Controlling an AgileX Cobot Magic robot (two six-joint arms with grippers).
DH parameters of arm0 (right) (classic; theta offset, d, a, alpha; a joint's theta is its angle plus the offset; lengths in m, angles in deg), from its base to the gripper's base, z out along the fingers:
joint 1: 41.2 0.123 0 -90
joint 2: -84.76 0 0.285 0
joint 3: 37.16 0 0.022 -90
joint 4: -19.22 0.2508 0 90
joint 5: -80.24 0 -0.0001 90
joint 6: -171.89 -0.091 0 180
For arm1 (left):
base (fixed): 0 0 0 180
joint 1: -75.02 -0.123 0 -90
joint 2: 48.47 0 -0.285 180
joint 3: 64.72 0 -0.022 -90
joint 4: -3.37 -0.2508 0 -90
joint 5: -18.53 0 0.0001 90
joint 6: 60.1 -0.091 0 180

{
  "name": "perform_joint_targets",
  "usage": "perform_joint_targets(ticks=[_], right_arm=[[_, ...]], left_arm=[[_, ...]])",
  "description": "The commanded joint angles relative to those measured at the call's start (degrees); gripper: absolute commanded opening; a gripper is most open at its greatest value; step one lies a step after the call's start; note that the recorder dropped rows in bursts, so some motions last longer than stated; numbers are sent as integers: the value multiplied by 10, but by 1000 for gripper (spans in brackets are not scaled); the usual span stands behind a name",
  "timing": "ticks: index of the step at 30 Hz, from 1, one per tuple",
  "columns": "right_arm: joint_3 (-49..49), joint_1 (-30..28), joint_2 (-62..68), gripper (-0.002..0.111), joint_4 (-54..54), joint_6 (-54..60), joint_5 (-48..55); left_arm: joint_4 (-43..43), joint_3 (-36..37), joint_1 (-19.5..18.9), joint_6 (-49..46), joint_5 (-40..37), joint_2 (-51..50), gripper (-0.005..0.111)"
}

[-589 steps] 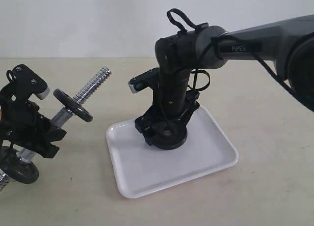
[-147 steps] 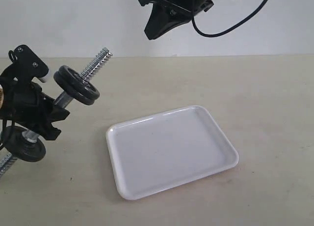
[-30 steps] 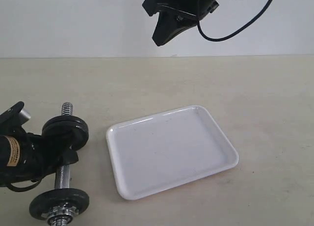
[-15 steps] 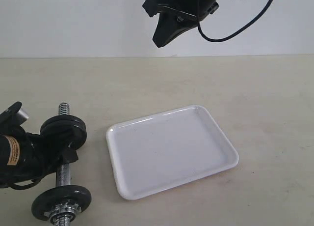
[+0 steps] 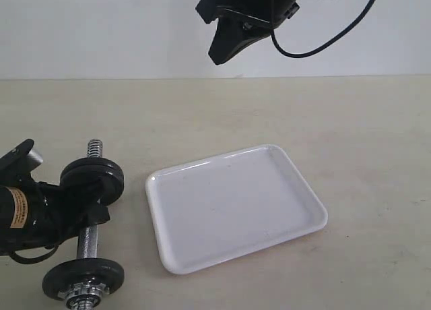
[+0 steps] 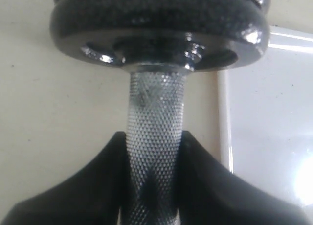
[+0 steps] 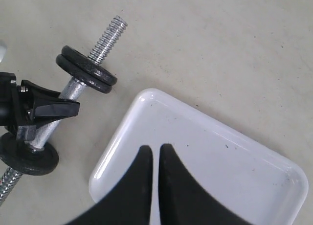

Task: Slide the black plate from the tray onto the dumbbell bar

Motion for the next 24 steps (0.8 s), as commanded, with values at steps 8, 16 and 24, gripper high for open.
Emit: perform_joint_targets(ticks=[8,16,24], right_arm=[[-3,-1,-6,0,32,34,3],[-3,-1,-6,0,37,37,3],[-3,-1,-6,0,37,37,3]], left_arm=[[-36,-18,3,-6,120,28,13],[-43,-18,3,1,114,28,56],[-35,-18,3,13,114,28,56]])
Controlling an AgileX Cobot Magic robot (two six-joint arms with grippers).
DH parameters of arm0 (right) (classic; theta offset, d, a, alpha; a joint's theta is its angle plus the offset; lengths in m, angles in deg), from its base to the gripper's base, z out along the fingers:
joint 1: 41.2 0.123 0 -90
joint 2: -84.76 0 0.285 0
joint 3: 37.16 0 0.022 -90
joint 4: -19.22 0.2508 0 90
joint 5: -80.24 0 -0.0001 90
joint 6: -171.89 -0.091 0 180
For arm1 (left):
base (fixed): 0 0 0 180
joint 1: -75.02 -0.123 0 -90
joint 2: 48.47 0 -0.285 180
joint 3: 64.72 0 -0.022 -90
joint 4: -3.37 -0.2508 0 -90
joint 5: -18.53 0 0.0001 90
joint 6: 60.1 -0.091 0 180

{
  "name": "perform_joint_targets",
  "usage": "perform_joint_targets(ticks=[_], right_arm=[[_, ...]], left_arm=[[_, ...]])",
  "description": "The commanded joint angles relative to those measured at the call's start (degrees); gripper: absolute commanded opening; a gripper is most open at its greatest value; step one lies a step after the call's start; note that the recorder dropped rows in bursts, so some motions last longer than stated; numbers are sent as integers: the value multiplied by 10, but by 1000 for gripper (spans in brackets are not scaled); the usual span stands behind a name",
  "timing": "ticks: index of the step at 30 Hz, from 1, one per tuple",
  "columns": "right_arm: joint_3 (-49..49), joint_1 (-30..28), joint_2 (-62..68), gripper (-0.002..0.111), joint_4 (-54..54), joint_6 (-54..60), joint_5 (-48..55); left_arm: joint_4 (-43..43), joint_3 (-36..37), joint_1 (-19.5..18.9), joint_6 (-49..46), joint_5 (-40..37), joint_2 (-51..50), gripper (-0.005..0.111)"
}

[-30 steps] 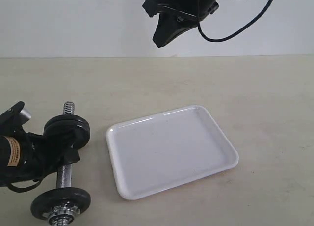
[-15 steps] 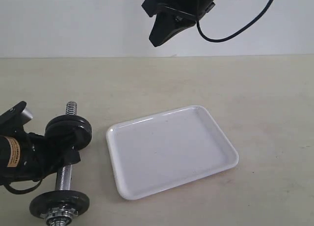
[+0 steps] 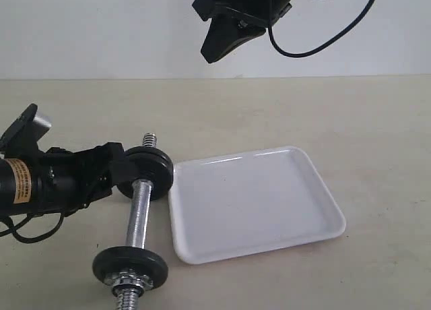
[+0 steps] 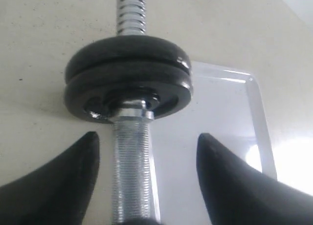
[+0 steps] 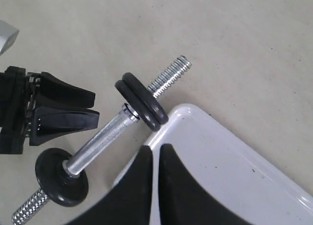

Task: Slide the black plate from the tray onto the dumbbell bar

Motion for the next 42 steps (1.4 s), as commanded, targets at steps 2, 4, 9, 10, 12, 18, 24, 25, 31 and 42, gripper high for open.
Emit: perform_joint_targets(ticks=[2,4,9,10,12,18,24,25,31,42], right_arm=[[-3,-1,-6,0,5,6,1],[-3,-1,-6,0,5,6,1],[-3,-1,-6,0,5,6,1],[-3,-1,-6,0,5,6,1],[-3,-1,-6,0,4,4,1],[-3,-1,-6,0,4,4,1],[-3,-1,-6,0,4,5,1],[-3,-1,-6,0,3,5,1],[-3,-1,-6,0,-6,5,1],[-3,-1,-12,0,-23,5,1]], left_arm=[[6,-1,3,20,6,3,54],[6,-1,3,34,6,3,54],[6,-1,3,37,13,3,53],[6,-1,3,37,13,3,53],[6,-1,3,37,18,3,53],[6,-4,3,37,21,3,53],[2,-35,3,21,27,3,53],[-2,-43,3,21,27,3,53],[-27,-93,2,-3,26,30,47],[-44,-186,2,-93,-28,198,18]])
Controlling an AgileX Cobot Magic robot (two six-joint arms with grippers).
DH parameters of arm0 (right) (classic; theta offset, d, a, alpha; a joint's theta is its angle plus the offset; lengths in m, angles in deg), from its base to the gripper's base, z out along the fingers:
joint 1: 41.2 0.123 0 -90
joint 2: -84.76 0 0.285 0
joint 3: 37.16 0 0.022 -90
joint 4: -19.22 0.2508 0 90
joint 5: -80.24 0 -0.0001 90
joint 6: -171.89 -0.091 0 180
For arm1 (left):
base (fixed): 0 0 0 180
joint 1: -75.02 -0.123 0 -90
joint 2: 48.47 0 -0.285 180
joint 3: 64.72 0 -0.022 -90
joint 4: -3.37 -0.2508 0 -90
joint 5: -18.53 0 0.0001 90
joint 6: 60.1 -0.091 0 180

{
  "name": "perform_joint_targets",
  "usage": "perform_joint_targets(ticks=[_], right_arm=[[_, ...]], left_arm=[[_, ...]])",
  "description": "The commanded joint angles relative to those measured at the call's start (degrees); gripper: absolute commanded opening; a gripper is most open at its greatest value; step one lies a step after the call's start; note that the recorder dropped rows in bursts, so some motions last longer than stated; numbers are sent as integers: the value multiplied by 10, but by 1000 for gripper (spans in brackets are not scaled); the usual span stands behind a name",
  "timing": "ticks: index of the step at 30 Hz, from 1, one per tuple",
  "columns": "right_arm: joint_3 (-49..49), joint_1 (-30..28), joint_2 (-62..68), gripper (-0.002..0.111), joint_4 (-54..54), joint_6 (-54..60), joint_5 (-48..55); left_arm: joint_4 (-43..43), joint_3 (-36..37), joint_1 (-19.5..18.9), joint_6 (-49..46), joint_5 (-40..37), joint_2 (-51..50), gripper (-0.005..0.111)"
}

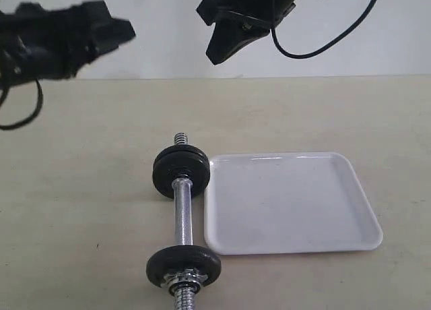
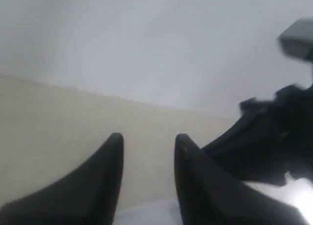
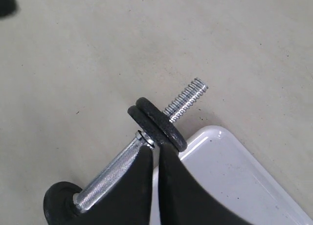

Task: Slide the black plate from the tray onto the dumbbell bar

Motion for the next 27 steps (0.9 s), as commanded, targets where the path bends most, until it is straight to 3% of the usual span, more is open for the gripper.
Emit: perform_joint_targets(ticks=[1,2,7,19,27], right_arm=[[-3,-1,-18,0,-1,4,1],[-3,-1,-24,0,-1,4,1],[-3,-1,-67,0,-9,4,1],[-3,-1,-238,0,-26,5,1],[-3,-1,-363,0,-27,5,1]], left_arm=[[-36,-32,2,-16,-45,78,11],[-63,-34,2,-16,-57,101,4],[-136,-37,2,-23,-87,186,4],[-204,-27,2,-20,-95,363,4],[-206,32,2,-20,-95,448,4]])
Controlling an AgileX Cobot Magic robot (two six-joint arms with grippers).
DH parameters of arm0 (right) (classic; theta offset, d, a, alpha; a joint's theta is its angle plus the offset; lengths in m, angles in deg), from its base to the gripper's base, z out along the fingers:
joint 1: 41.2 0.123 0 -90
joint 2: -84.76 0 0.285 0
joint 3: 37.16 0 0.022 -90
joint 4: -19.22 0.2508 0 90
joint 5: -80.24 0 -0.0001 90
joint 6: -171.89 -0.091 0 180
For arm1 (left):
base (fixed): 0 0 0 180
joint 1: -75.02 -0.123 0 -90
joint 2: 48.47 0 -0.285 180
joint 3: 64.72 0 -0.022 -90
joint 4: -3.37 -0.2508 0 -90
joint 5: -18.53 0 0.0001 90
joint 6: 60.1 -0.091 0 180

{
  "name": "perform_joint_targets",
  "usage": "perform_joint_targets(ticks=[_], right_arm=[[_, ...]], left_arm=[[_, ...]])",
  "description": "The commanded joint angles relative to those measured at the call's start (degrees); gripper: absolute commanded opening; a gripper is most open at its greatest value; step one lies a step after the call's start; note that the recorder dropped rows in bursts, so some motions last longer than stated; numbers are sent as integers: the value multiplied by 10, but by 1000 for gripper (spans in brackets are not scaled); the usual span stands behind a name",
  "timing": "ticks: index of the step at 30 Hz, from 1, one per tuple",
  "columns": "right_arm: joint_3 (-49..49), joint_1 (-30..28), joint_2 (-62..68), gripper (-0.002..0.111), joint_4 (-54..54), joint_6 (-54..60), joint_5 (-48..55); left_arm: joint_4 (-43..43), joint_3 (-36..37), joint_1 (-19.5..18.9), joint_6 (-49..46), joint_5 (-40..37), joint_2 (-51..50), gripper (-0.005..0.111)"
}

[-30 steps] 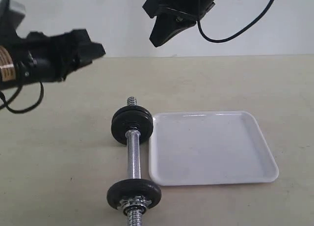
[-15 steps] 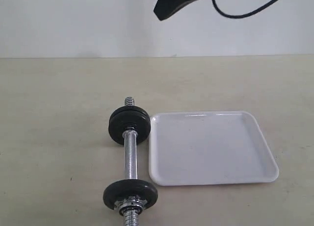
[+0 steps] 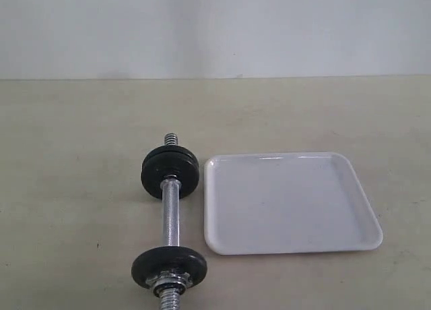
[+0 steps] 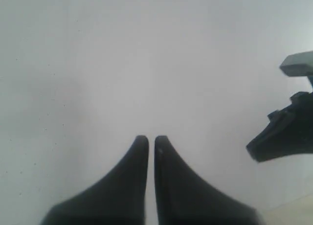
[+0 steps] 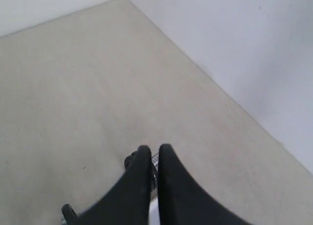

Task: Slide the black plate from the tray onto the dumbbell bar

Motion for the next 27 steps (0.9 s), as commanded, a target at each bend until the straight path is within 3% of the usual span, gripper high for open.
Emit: perform_joint_targets(ticks=[1,5,9,15,23,27], right_arm=[[-3,-1,-72,0,-2,5,0],[-3,-1,-156,0,-9,-1,0],[-1,-1,-230,0,-73,-81,0],[-1,-1,-362,0,-79,-104,0],[-1,-1,-479,0,-84,-164,0],[40,-1,-524,0,-89,-171,0]], left_arm=[[-11,41,2,0,-6,45,4],[-67,96,2,7,-6,91,4],[-146,147,2,91,-1,109,4],[-376,167,2,314,61,112,4],[-376,174,2,336,28,168,4],[-376,234,-16,333,5,222,4]])
